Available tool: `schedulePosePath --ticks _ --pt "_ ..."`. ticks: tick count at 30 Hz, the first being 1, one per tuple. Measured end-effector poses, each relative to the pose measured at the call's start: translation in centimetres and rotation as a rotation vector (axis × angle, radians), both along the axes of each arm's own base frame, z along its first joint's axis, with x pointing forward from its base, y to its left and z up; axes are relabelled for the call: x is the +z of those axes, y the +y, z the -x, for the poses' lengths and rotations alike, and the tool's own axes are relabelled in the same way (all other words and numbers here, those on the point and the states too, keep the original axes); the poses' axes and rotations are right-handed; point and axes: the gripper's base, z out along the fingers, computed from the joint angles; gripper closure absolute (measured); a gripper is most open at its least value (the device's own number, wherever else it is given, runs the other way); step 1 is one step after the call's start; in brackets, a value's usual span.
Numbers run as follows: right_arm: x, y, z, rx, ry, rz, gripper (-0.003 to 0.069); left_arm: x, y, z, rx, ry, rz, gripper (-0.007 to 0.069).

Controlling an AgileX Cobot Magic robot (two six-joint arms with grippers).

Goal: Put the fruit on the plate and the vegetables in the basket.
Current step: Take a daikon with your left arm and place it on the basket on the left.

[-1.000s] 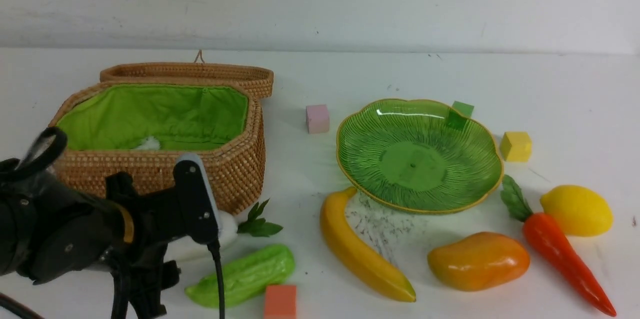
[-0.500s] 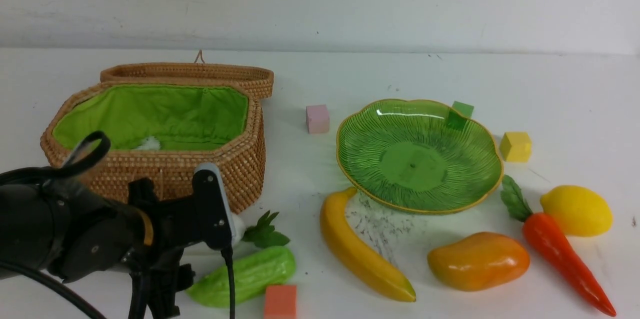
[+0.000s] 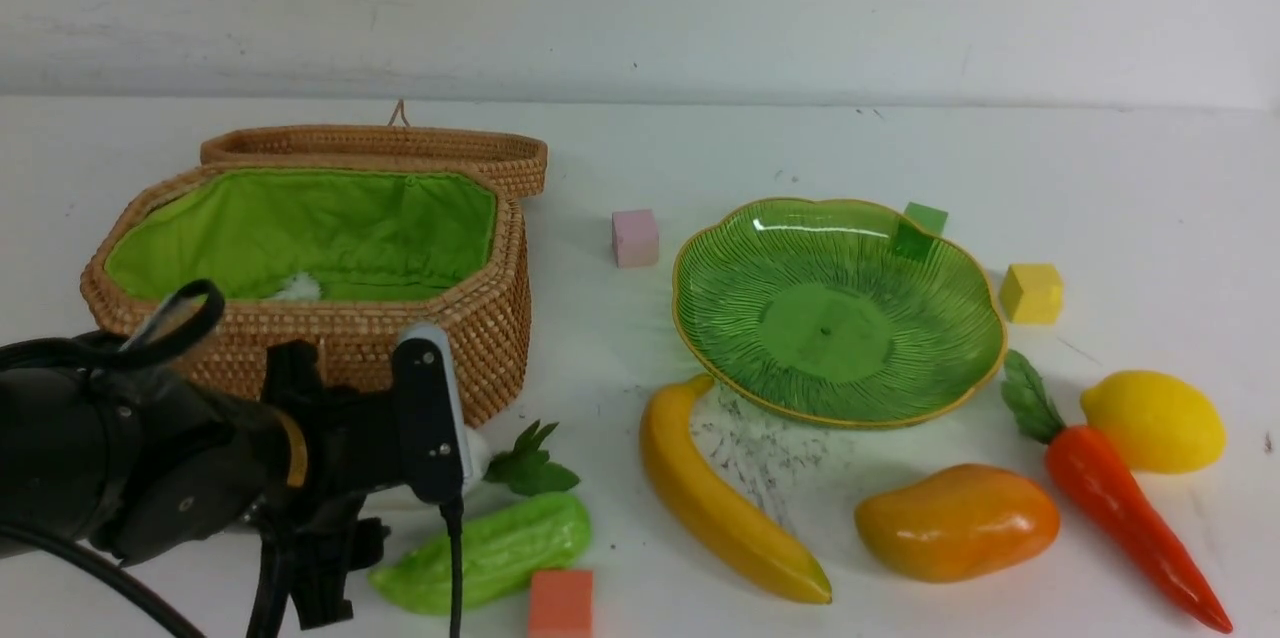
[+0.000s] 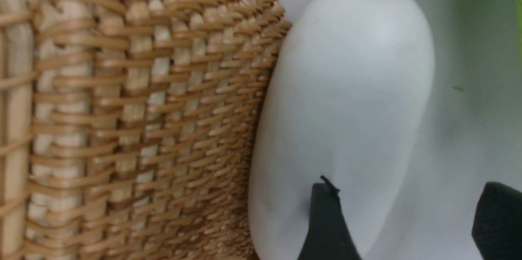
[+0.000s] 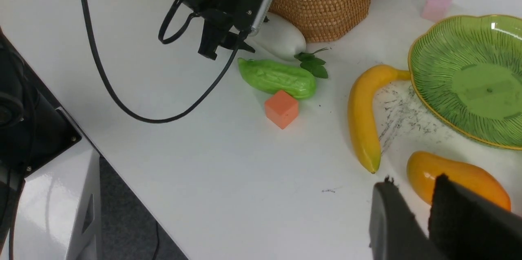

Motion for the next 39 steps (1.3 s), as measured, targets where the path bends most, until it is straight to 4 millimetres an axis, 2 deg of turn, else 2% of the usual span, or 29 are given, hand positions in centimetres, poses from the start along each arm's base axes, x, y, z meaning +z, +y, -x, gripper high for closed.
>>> schedulePosePath --ticks 17,27,39 --pt "0.0 0.1 0.1 0.011 0.011 -0.012 0.0481 -0.6 -0.6 -0.8 -0.071 -0.051 -0.005 0.0169" --pt "-0.2 0.2 0.1 0.013 0.017 -0.010 0.0478 1.2 -0.5 -0.5 -0.066 -0.113 0.024 0.0169" --pt "-0.7 0.4 -0.1 0.016 0.034 -0.001 0.0474 -0.7 -0.7 -0.9 -0.063 -0.053 0.010 0.0141"
